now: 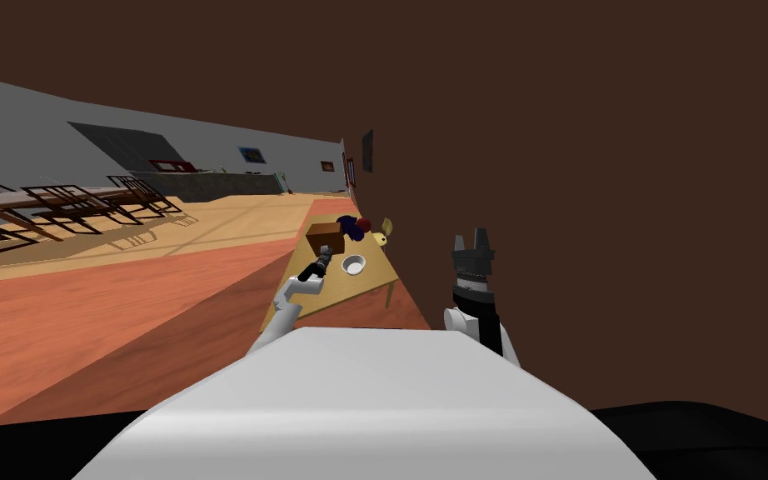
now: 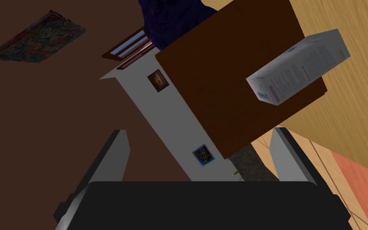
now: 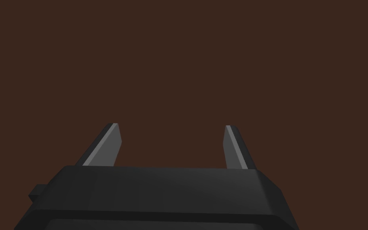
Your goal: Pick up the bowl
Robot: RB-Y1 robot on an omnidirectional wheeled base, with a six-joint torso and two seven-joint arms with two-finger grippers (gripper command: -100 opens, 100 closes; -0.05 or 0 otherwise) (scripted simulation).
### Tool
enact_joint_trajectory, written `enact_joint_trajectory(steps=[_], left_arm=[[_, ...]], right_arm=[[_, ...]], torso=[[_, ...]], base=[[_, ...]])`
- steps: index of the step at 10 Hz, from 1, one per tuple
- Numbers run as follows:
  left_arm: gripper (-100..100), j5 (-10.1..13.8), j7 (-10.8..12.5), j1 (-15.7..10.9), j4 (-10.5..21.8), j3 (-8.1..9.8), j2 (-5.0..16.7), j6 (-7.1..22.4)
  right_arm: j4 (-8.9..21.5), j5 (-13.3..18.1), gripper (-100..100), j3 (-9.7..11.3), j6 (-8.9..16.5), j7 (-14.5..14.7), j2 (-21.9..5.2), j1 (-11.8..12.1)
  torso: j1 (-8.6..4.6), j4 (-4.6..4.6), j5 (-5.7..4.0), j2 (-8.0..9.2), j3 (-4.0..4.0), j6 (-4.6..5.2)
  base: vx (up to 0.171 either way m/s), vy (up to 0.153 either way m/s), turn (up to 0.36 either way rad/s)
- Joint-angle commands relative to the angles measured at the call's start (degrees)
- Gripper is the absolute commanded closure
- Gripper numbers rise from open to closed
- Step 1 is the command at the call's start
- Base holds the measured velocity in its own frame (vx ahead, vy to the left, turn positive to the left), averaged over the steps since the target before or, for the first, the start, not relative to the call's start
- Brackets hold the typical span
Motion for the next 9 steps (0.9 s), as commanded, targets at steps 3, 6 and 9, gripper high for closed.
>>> enact_joint_trajectory(steps=[3, 6, 9], left_arm=[[-100, 1.4, -1.6, -3.4, 5.1, 0.14, 0.8, 5.2], [-100, 2.6, -2.5, -6.0, 10.1, 0.17, 1.6, 9.4], [-100, 3.2, -2.9, -7.3, 13.4, 0.17, 1.9, 11.9]], right_arm=[[0.0, 0.0, 0, 0.0, 0.0, 0.0, 0.0, 0.0], [0.0, 0.0, 0, 0.0, 0.0, 0.0, 0.0, 0.0], [0.0, 0.0, 0, 0.0, 0.0, 0.0, 0.0, 0.0]], torso=[[0.02, 0.0, 0.0, 0.01, 0.0, -0.01], [0.04, 0.0, 0.01, 0.0, 0.0, -0.01], [0.09, 0.0, 0.02, 0.02, 0.01, -0.02]], base=[[-0.001, -0.003, -0.091], [-0.002, 0.006, -0.108], [-0.003, 0.014, -0.059]])
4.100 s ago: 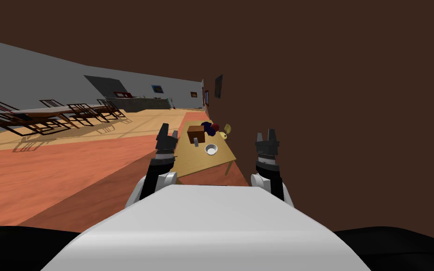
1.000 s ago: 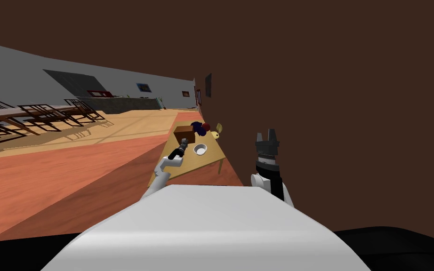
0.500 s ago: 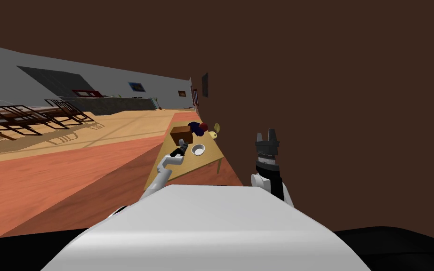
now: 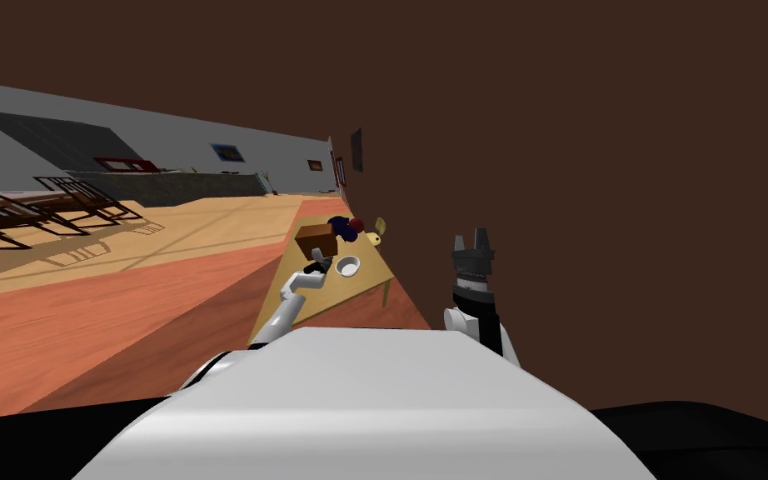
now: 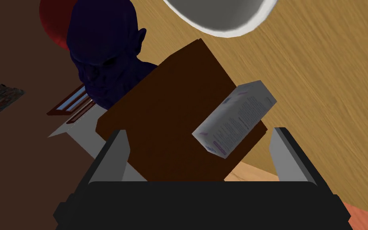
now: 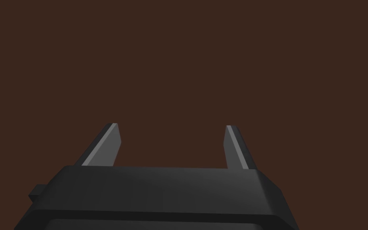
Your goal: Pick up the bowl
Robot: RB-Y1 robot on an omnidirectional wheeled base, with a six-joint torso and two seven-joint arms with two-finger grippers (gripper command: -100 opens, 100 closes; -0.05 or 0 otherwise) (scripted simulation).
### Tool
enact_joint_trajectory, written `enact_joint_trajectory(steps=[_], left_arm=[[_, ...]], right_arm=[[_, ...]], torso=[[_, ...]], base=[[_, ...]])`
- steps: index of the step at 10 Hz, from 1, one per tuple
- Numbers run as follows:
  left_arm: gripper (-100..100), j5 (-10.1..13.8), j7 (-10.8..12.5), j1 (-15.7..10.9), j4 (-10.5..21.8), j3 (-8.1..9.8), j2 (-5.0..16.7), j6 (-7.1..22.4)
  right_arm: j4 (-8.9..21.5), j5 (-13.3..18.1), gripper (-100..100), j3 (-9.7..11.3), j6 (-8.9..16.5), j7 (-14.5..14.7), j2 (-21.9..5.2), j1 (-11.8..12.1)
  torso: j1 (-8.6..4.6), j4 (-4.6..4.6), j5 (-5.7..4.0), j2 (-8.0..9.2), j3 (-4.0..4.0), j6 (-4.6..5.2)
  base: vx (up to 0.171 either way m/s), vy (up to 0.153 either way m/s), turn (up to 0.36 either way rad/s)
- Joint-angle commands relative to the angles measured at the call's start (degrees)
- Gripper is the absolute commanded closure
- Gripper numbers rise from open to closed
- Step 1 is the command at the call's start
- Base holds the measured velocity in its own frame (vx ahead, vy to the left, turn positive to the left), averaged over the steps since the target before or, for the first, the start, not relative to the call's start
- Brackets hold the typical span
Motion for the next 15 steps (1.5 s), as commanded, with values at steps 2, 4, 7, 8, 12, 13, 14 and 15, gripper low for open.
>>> enact_joint_trajectory(steps=[2, 4, 7, 8, 12, 13, 14, 15], left_arm=[[-100, 1.3, -0.7, -2.5, 4.4, -0.07, 0.8, 3.3], [-100, 1.9, -1.0, -3.5, 7.3, -0.12, 1.2, 4.8], [-100, 3.6, -1.5, -6.1, 12.6, -0.38, 2.2, 8.6], [-100, 4.1, -1.6, -6.8, 14.2, -0.49, 2.5, 9.7], [-100, 5.4, -1.8, -8.5, 18.5, -0.83, 3.1, 12.2], [-100, 5.8, -1.8, -8.9, 19.5, -0.94, 3.2, 12.9], [-100, 6.4, -1.8, -9.5, 21.1, -1.18, 3.3, 13.9], [-100, 6.9, -1.8, -9.8, 22.2, -1.49, 2.9, 14.5]], right_arm=[[0.0, 0.0, 0, 0.0, 0.0, 0.0, 0.0, 0.0], [0.0, 0.0, 0, 0.0, 0.0, 0.0, 0.0, 0.0], [0.0, 0.0, 0, 0.0, 0.0, 0.0, 0.0, 0.0], [0.0, 0.0, 0, 0.0, 0.0, 0.0, 0.0, 0.0], [0.0, 0.0, 0, 0.0, 0.0, 0.0, 0.0, 0.0], [0.0, 0.0, 0, 0.0, 0.0, 0.0, 0.0, 0.0], [0.0, 0.0, 0, 0.0, 0.0, 0.0, 0.0, 0.0], [0.0, 0.0, 0, 0.0, 0.0, 0.0, 0.0, 0.0]], torso=[[0.01, 0.0, 0.0, 0.0, 0.0, 0.01], [0.05, 0.0, 0.01, 0.0, 0.0, -0.02], [0.1, 0.0, 0.02, 0.03, 0.01, 0.0], [0.14, 0.01, 0.03, 0.02, 0.01, 0.0], [0.02, 0.0, 0.0, -0.01, 0.0, 0.0], [0.04, 0.0, 0.0, -0.02, -0.01, -0.01], [0.04, 0.0, 0.01, -0.02, -0.01, -0.02], [0.03, -0.01, 0.01, -0.04, -0.02, -0.01]], base=[[-0.003, 0.024, -0.13], [-0.004, 0.024, -0.078], [-0.008, 0.041, -0.165], [-0.002, 0.049, -0.151], [-0.002, 0.021, -0.105], [0.0, 0.026, -0.118], [0.006, 0.022, -0.141], [0.028, -0.008, -0.233]])
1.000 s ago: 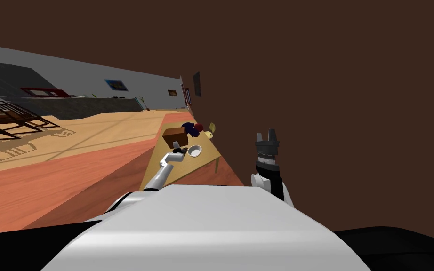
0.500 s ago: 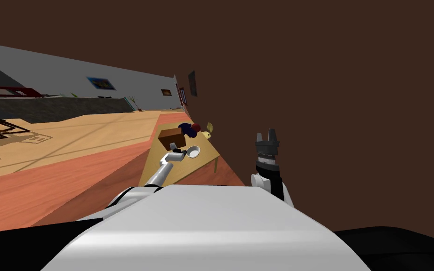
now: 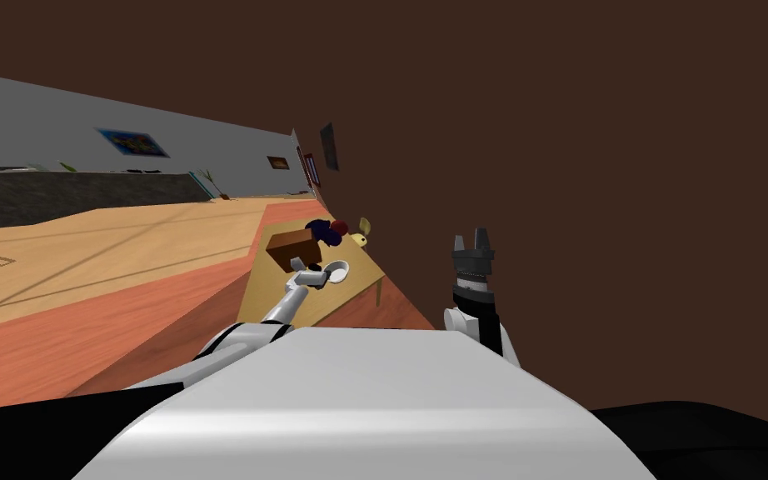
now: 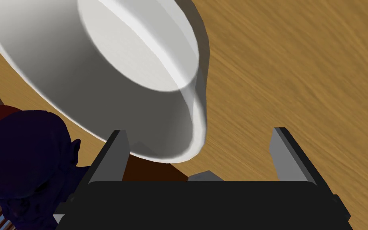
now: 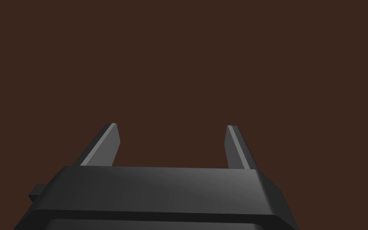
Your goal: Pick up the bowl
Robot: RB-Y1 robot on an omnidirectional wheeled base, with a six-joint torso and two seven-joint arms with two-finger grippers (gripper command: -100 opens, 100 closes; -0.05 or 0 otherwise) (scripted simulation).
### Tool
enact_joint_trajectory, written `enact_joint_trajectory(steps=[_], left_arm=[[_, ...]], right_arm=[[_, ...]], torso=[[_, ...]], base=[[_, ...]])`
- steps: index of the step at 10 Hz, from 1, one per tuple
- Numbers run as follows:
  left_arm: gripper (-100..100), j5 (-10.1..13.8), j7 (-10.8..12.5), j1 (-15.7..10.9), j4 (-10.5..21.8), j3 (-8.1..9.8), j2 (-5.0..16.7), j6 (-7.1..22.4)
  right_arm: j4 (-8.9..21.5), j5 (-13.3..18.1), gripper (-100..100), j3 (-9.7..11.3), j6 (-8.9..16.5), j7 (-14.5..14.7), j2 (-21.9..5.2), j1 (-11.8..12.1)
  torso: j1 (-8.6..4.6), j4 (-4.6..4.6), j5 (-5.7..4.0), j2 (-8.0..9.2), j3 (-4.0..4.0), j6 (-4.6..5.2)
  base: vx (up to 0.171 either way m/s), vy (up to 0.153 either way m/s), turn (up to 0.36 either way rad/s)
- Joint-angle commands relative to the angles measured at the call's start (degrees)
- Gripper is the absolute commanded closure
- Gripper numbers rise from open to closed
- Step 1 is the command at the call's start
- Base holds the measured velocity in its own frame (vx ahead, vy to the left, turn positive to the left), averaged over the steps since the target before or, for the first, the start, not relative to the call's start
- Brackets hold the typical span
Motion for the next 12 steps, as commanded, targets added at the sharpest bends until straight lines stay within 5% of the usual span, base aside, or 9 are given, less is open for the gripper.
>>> enact_joint_trajectory(steps=[1, 2, 3, 7, 8, 12], left_arm=[[-100, 0.0, 0.0, 0.0, 0.0, 0.0, 0.0, 0.0], [0, 0.1, 0.0, -0.1, 0.2, -0.04, 0.0, 0.1], [-100, -0.4, 0.4, 0.3, 1.4, -0.2, -0.4, -1.6], [-100, -0.8, 0.7, 0.6, 2.3, -0.35, -0.8, -2.8], [100, -0.8, 0.8, 0.6, 2.4, -0.36, -0.8, -2.9], [100, -0.8, 0.8, 0.7, 2.5, -0.37, -0.9, -2.8]], right_arm=[[0.0, 0.0, 0, 0.0, 0.0, 0.0, 0.0, 0.0], [0.0, 0.0, 0, 0.0, 0.0, 0.0, 0.0, 0.0], [0.0, 0.0, 0, 0.0, 0.0, 0.0, 0.0, 0.0], [0.0, 0.0, 0, 0.0, 0.0, 0.0, 0.0, 0.0], [0.0, 0.0, 0, 0.0, 0.0, 0.0, 0.0, 0.0], [0.0, 0.0, 0, 0.0, 0.0, 0.0, 0.0, 0.0]], torso=[[0.0, 0.0, 0.0, 0.0, 0.0, 0.0], [0.01, 0.0, -0.01, 0.03, 0.01, -0.06], [0.02, 0.01, -0.01, 0.06, 0.03, -0.05], [0.13, -0.02, 0.02, -0.08, -0.05, -0.05], [0.09, -0.01, 0.01, -0.01, -0.01, -0.06], [0.06, 0.06, -0.02, 0.06, 0.06, -0.04]], base=[[0.016, -0.006, -0.047], [0.0, 0.0, 0.0], [0.03, 0.015, -0.022], [0.039, 0.022, -0.014], [0.0, 0.0, 0.0], [0.0, 0.0, 0.0]])
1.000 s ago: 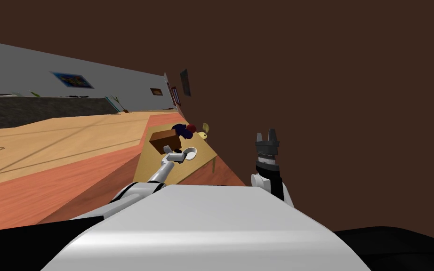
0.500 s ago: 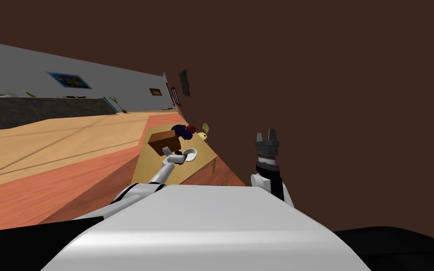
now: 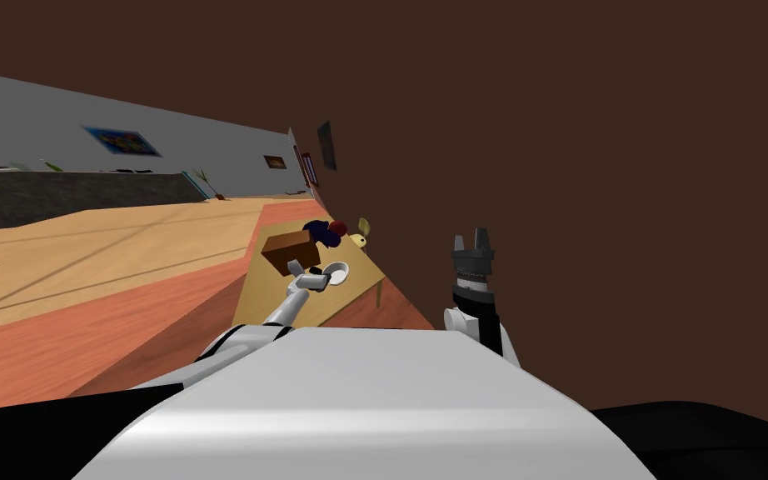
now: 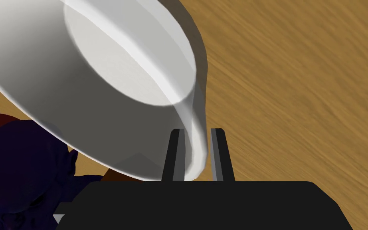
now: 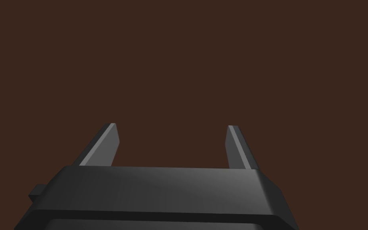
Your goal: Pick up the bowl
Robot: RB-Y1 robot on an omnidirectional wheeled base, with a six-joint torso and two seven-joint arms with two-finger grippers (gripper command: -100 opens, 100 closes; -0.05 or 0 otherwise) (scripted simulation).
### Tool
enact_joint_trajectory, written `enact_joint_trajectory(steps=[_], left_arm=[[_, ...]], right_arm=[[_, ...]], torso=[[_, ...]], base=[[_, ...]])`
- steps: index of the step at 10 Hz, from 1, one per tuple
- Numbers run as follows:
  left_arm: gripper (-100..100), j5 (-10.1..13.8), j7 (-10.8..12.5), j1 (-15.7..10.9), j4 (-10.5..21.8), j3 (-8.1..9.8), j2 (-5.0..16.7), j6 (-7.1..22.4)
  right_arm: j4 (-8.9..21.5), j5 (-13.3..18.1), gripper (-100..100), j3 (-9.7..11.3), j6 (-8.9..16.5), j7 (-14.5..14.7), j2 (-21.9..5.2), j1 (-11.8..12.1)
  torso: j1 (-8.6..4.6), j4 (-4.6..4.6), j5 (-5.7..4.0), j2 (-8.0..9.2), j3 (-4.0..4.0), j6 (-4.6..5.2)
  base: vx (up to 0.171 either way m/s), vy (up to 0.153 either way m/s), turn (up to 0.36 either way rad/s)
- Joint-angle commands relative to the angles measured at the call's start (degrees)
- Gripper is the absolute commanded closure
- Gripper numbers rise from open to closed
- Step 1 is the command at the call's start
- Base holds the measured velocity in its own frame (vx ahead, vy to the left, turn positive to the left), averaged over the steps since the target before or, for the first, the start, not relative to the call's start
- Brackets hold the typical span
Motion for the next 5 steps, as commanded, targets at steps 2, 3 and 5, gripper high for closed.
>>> enact_joint_trajectory(steps=[2, 3, 5], left_arm=[[100, 0.5, -0.5, -0.5, -1.4, 0.22, 0.6, 1.6], [100, 0.7, -0.7, -0.7, -2.0, 0.3, 0.8, 2.4], [0, 0.7, -0.7, -0.8, -1.0, 0.24, 0.7, 1.5]], right_arm=[[0.0, 0.0, 0, 0.0, 0.0, 0.0, 0.0, 0.0], [0.0, 0.0, 0, 0.0, 0.0, 0.0, 0.0, 0.0], [0.0, 0.0, 0, 0.0, 0.0, 0.0, 0.0, 0.0]], torso=[[0.01, 0.0, 0.0, 0.0, 0.0, 0.0], [-0.1, 0.04, -0.03, 0.1, 0.06, -0.01], [-0.08, 0.04, -0.03, 0.12, 0.08, -0.02]], base=[[-0.02, -0.015, 0.017], [-0.05, -0.035, 0.026], [-0.01, -0.006, 0.003]])
